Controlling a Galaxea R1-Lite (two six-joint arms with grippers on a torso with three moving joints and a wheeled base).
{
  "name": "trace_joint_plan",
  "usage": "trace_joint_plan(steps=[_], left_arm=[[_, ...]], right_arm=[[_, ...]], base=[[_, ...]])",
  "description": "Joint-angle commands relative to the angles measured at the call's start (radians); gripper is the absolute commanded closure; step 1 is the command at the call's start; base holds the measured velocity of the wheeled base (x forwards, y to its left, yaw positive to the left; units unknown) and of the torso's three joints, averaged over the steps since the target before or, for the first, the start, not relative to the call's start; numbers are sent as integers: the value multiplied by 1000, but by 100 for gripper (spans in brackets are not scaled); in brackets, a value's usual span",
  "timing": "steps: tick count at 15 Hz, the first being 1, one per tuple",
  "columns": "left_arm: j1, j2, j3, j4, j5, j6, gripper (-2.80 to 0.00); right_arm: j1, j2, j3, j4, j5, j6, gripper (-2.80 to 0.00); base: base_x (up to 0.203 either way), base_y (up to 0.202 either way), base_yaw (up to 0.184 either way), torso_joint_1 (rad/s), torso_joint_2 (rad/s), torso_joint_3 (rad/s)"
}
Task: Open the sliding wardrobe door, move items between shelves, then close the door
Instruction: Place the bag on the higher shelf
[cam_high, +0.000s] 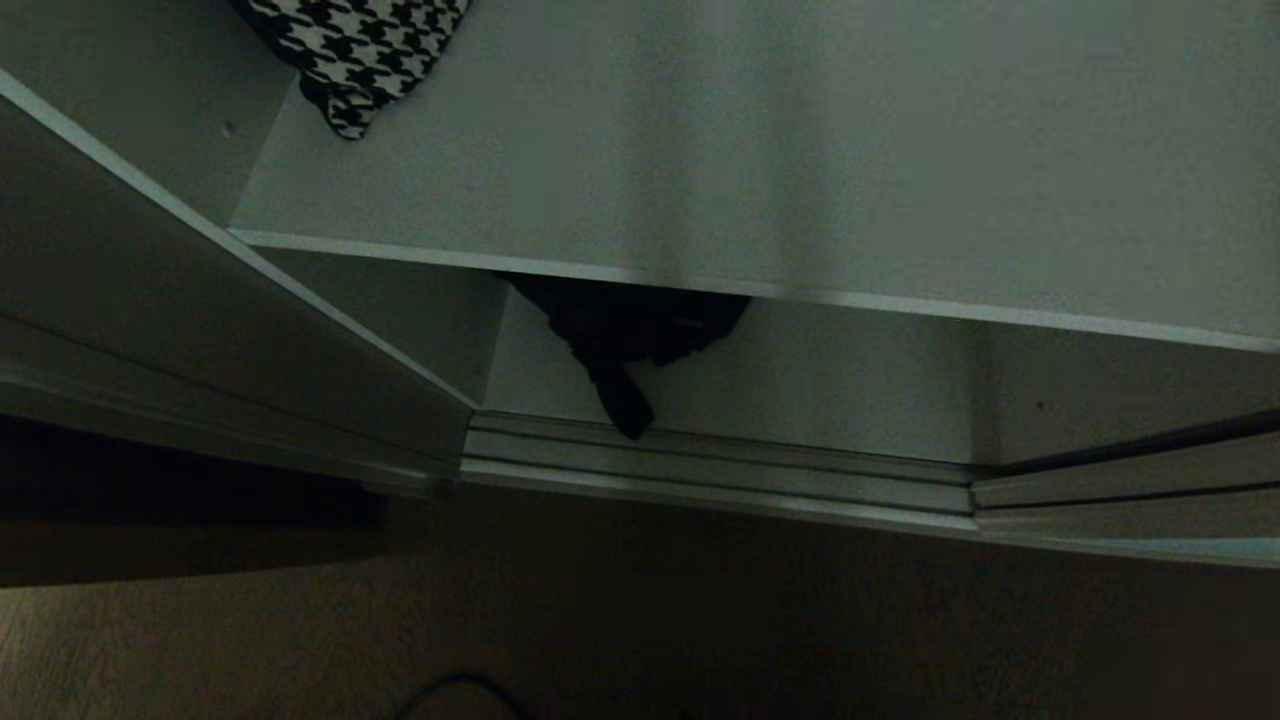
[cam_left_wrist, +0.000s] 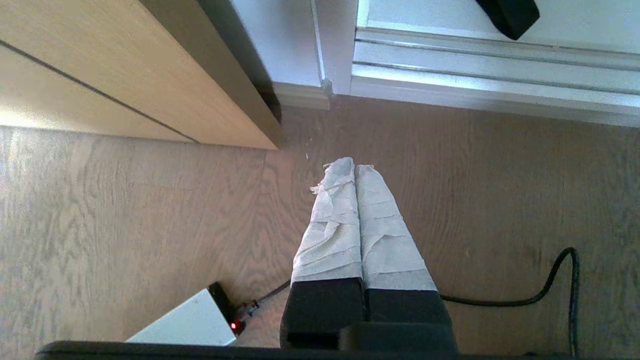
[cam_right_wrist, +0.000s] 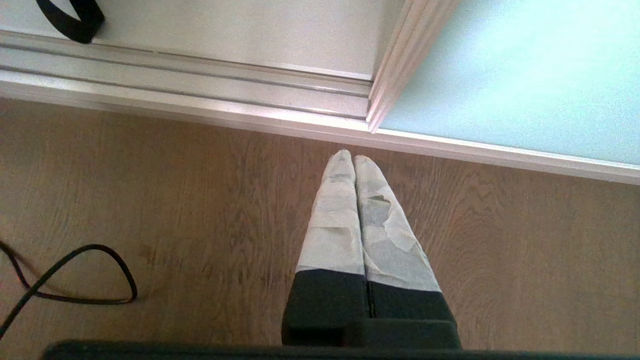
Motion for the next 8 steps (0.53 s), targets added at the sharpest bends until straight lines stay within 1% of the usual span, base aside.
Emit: trace_joint_plan(steps=[1, 5, 6, 7, 8], left_arm=[[0, 0, 0, -3, -3, -5, 0], [1, 0, -12, 2, -3, 2, 0], [1, 1, -30, 4, -12, -3, 0], [1, 9, -90, 24, -24, -12, 0], [1, 18, -163, 88, -55, -18, 0]], right_arm=[[0, 0, 0, 0, 0, 0, 0], [0, 0, 0, 0, 0, 0, 0], [-1, 0, 0, 0, 0, 0, 0], [-1, 0, 0, 0, 0, 0, 0], [0, 1, 0, 0, 0, 0, 0]], base=[[0, 0, 0, 0, 0, 0], [0, 0, 0, 0, 0, 0], [0, 0, 0, 0, 0, 0], [0, 0, 0, 0, 0, 0], [0, 0, 0, 0, 0, 0]])
